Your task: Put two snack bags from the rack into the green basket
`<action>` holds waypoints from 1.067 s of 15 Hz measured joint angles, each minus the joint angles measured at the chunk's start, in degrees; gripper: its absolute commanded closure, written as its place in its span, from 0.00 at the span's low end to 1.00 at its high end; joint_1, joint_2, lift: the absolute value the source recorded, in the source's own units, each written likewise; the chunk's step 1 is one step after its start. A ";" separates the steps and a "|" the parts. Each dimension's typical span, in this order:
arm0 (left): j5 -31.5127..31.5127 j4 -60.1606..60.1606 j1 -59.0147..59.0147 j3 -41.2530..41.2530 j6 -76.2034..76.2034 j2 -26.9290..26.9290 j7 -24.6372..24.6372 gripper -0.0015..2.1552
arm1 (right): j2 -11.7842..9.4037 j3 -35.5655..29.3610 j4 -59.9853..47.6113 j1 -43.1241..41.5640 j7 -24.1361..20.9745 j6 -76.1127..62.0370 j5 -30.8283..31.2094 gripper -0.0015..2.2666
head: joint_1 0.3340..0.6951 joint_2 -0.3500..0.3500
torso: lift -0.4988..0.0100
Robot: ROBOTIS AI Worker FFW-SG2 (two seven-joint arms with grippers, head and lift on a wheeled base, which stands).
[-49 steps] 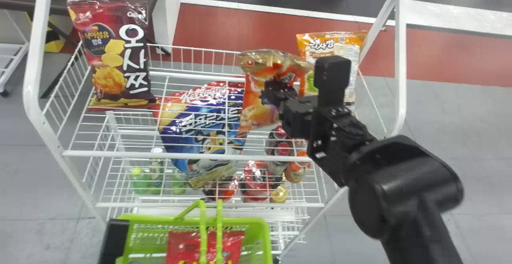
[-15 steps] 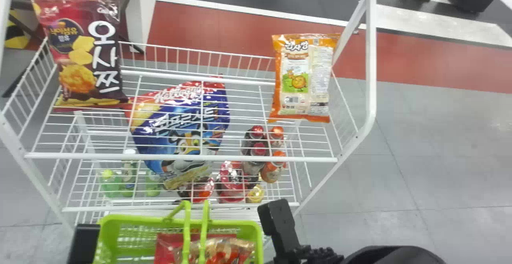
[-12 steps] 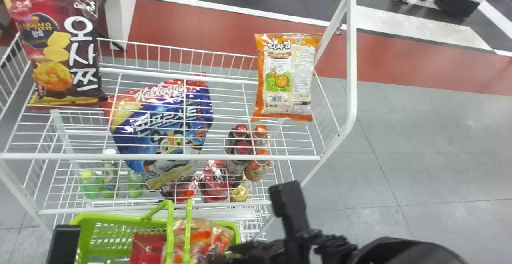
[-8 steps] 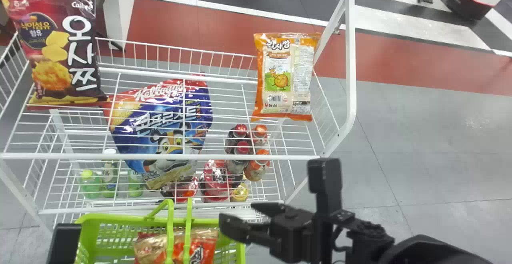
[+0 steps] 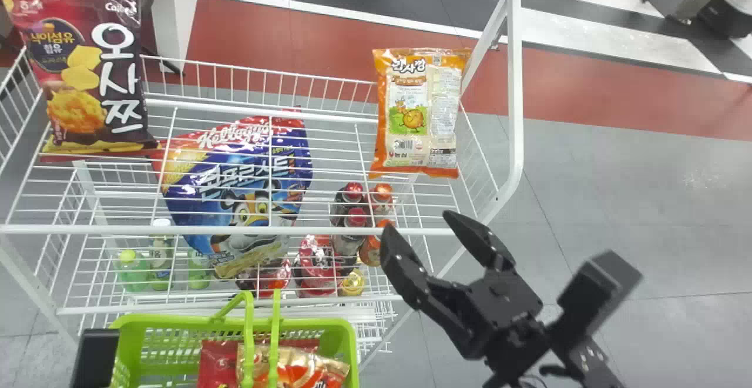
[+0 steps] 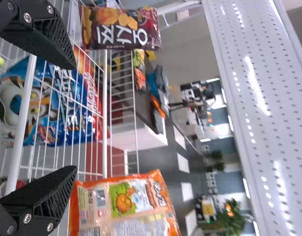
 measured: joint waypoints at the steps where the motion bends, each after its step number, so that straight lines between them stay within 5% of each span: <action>1: 0.01 0.46 -0.08 -0.05 -0.31 0.00 -0.27 0.98 | 0.09 0.21 0.01 2.36 -0.64 -2.67 0.58 0.04 | 1.00 0.00 | 0.97; 8: 0.34 2.85 0.55 -1.06 -2.91 0.00 -1.52 0.98 | -0.33 5.75 -1.73 10.69 -4.52 -11.71 9.73 0.04 | 1.00 0.00 | 0.97; 16: 0.52 0.74 2.85 -0.51 -2.92 0.00 -2.24 0.98 | -1.02 6.65 -2.32 10.75 -4.85 -14.11 11.06 0.05 | 1.00 0.00 | 0.97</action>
